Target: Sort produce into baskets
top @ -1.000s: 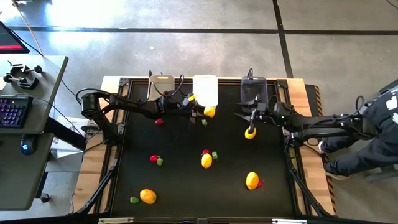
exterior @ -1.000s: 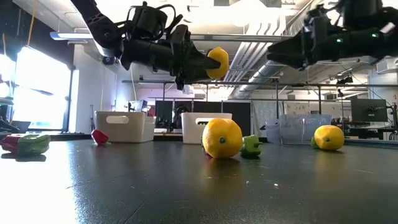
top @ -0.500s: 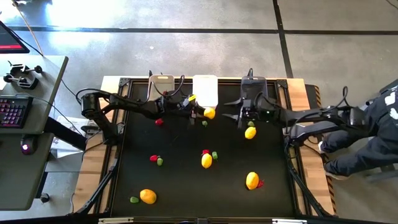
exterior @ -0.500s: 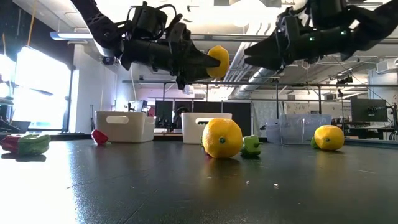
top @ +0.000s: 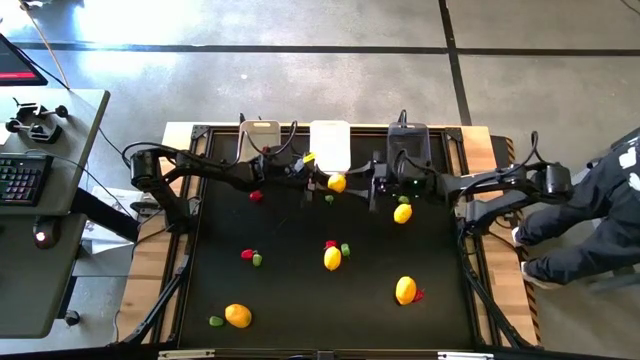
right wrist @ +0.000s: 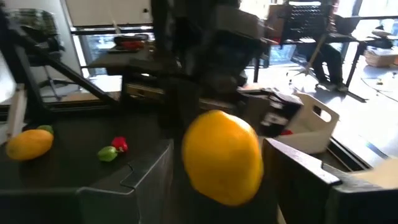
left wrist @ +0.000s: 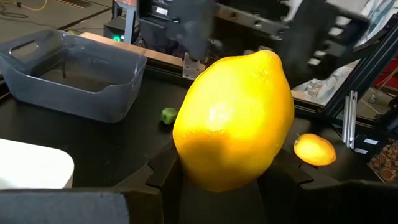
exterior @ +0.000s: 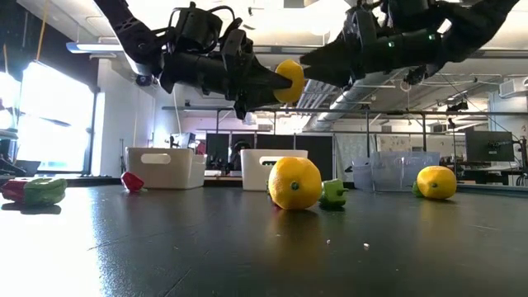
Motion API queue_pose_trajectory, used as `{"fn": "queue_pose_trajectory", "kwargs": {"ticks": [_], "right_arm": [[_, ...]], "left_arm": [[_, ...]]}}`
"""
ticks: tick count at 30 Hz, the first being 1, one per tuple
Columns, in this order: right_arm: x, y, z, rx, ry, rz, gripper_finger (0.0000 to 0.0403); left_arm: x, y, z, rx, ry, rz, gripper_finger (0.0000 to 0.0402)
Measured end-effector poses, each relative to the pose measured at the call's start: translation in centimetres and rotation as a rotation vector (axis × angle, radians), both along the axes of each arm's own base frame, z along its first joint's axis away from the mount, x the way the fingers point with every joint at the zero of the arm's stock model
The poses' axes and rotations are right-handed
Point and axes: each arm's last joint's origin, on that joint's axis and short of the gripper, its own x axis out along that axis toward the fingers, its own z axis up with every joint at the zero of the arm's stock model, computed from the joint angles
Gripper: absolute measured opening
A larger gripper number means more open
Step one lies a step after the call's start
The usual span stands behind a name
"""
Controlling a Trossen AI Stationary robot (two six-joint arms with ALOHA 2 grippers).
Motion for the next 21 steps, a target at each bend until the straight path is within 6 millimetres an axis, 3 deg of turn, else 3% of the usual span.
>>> {"fn": "queue_pose_trajectory", "kwargs": {"ticks": [4, 15, 21], "right_arm": [[0.7, 0.5, 0.5, -0.004, -0.012, 0.014, 0.0236], [3.6, 0.1, -0.8, -0.039, 0.054, 0.006, 0.0236], [3.9, 0.1, -0.6, -0.048, 0.057, 0.009, 0.022]], "left_arm": [[0.0, -0.1, 0.0, 0.0, 0.001, -0.002, 0.0138], [0.2, -0.7, 0.0, 0.002, -0.003, -0.019, 0.0138], [0.2, -0.7, 0.0, 0.011, -0.005, -0.021, 0.0145]]}}
